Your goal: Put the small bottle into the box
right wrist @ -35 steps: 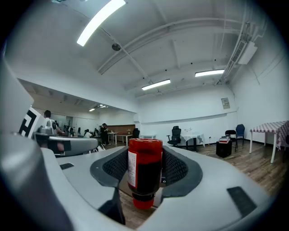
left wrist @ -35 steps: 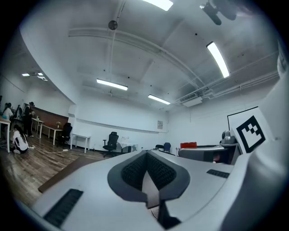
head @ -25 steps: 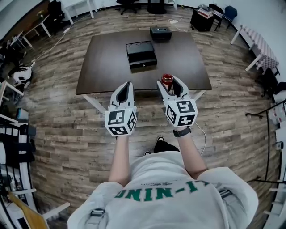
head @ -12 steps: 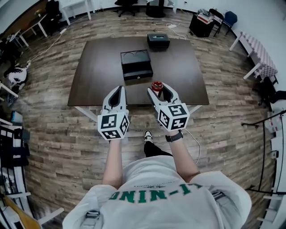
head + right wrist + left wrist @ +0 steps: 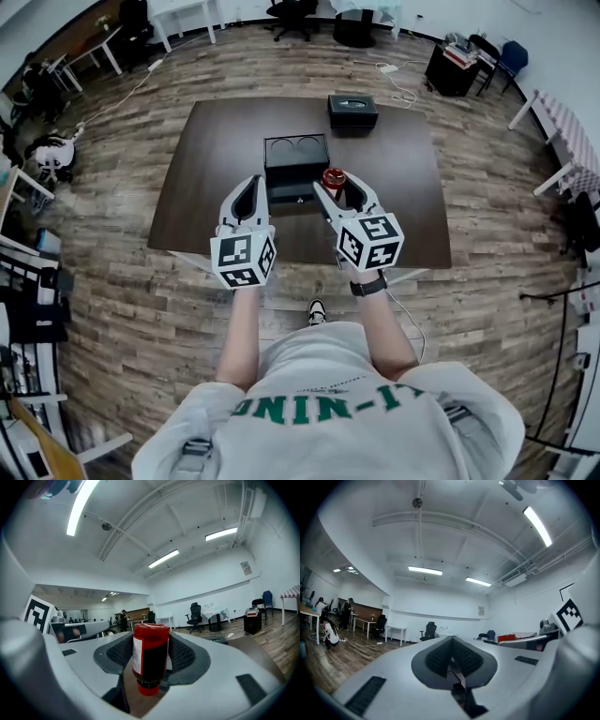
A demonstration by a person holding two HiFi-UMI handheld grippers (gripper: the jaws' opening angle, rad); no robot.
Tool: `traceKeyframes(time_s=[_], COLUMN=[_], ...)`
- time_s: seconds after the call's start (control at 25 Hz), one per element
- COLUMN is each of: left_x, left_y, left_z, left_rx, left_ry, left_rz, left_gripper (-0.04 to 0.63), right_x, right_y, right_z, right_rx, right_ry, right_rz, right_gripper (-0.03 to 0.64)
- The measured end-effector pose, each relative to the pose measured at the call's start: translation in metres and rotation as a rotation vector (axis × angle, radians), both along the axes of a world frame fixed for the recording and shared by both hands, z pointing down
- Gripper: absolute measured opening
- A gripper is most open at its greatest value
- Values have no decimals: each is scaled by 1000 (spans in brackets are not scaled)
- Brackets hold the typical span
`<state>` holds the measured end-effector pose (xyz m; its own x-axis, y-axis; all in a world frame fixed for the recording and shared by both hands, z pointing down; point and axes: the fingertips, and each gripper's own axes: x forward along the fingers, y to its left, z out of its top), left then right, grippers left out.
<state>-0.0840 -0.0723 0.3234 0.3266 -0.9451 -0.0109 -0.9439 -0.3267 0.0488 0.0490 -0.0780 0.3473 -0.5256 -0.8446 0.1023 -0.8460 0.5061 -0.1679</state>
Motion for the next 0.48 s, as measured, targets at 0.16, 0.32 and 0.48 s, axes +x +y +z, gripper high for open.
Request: traceKeyframes(time_s=[0.16,0.32,0.48], left_x=[12,17,19], left_y=[-40,-66,-96], left_z=[3,23,37], left_rx=[0,-27,-43], left_ry=[1,19,-6], left_rz=[-4,-27,-27], left_gripper=[12,12,12], right_x=[7,13,12], right_y=[-40,-68,-98], right_z=[5,18,36], right_rx=[2,-20,-65], right_ry=[-20,-16,-9], right_rz=[-34,-46,-57], right_gripper=[230,230,230])
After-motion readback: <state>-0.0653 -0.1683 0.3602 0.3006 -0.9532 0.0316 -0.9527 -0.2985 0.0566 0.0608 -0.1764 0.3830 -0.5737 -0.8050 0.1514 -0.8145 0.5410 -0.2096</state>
